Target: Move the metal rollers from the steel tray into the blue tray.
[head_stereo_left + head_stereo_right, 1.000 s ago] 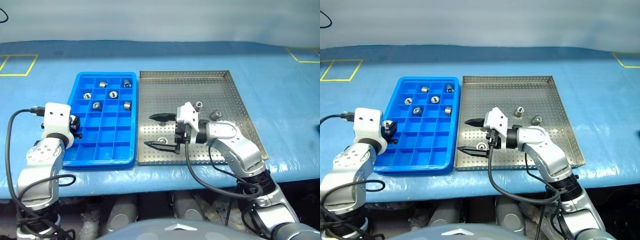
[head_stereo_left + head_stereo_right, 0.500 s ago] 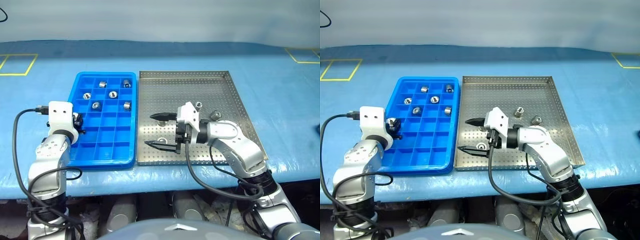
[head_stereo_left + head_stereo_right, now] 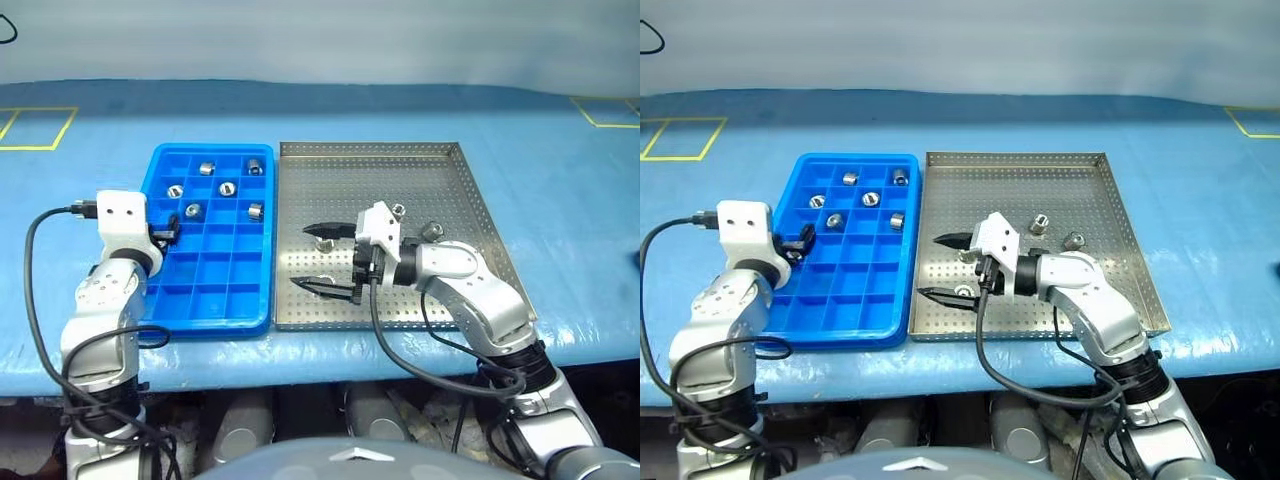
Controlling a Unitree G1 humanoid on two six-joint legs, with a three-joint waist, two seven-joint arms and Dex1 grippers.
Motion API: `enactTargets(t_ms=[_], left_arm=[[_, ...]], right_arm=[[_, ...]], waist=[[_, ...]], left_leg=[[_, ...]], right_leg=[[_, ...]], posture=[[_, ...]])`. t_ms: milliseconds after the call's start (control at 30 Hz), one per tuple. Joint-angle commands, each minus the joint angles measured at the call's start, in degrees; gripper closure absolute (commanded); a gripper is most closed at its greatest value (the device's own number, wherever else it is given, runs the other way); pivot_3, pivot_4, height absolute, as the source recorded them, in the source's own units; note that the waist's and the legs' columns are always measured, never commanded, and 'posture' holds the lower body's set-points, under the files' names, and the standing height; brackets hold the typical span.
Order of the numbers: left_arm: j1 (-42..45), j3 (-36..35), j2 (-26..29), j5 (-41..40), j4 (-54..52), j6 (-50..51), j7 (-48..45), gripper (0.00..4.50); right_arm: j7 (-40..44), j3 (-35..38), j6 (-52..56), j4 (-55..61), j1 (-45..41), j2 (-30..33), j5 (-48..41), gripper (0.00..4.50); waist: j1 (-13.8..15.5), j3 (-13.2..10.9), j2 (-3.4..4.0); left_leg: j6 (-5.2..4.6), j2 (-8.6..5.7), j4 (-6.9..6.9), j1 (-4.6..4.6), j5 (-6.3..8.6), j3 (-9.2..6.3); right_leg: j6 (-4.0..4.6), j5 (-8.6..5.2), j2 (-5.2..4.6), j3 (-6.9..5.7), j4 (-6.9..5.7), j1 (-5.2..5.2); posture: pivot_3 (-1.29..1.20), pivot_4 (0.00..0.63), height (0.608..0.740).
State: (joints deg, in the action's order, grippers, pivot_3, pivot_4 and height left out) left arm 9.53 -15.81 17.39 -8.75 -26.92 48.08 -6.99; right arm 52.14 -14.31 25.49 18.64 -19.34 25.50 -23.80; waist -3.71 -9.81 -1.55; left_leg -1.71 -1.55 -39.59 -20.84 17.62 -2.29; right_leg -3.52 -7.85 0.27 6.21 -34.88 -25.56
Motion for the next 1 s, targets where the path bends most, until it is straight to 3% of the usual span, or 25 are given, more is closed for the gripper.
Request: enactTargets(t_ms=[33, 200, 367, 700, 1000], left_arm=[[3.9, 8.0, -1.5, -7.9, -5.8, -1.6, -9.1, 0.72], [6.9, 18.0, 0.3, -10.4, -4.1, -2.2, -16.6, 0.72], [12.0, 26.8, 2.2, -5.3, 5.1, -2.2, -17.3, 0.72], [16.6, 32.2, 1.7, 1.1, 16.6, -2.0, -16.2, 0.72], [15.6, 32.8, 1.8, 3.1, 17.7, 0.5, -15.6, 0.72]], right_arm=[[-2.0, 3.9, -0.6, 3.8, 0.9, 2.4, 0.7, 0.0], [-4.9, 8.0, 0.4, 6.6, 5.4, 6.5, 1.7, 0.0], [-8.6, 11.5, 1.2, 9.7, 10.0, 8.5, 1.8, 0.0], [-11.6, 12.4, 1.6, 12.6, 13.0, 7.9, 1.2, 0.0], [-11.1, 11.4, 1.4, 11.5, 11.0, 7.3, 1.3, 0.0]], waist=[[0.2, 0.0, 0.0], [-1.2, 0.0, 0.05], [-3.5, 0.1, 0.1], [-9.6, 0.1, 0.11], [-10.7, 0.1, 0.11]], left_leg=[[0.0, -0.03, -0.03, -0.04, 0.0, -0.02], [-0.1, -0.09, -0.08, -0.07, 0.06, 0.03], [-0.07, -0.01, -0.05, 0.03, 0.05, 0.2], [-0.17, 0.0, -0.07, 0.14, 0.08, 0.5], [-0.18, 0.0, -0.07, 0.15, 0.08, 0.51]], right_leg=[[0.0, 0.0, 0.01, -0.03, 0.0, 0.0], [0.0, 0.0, 0.11, 0.0, 0.03, 0.02], [-0.14, -0.14, 0.27, 0.09, -0.02, 0.05], [-0.42, -0.15, 0.35, 0.53, -0.03, 0.07], [-0.45, -0.15, 0.36, 0.57, -0.04, 0.07]], posture=[[-0.11, 0.15, 0.74], [-0.17, 0.15, 0.74], [-0.25, 0.15, 0.74], [-0.28, 0.15, 0.74], [-0.25, 0.15, 0.74]])
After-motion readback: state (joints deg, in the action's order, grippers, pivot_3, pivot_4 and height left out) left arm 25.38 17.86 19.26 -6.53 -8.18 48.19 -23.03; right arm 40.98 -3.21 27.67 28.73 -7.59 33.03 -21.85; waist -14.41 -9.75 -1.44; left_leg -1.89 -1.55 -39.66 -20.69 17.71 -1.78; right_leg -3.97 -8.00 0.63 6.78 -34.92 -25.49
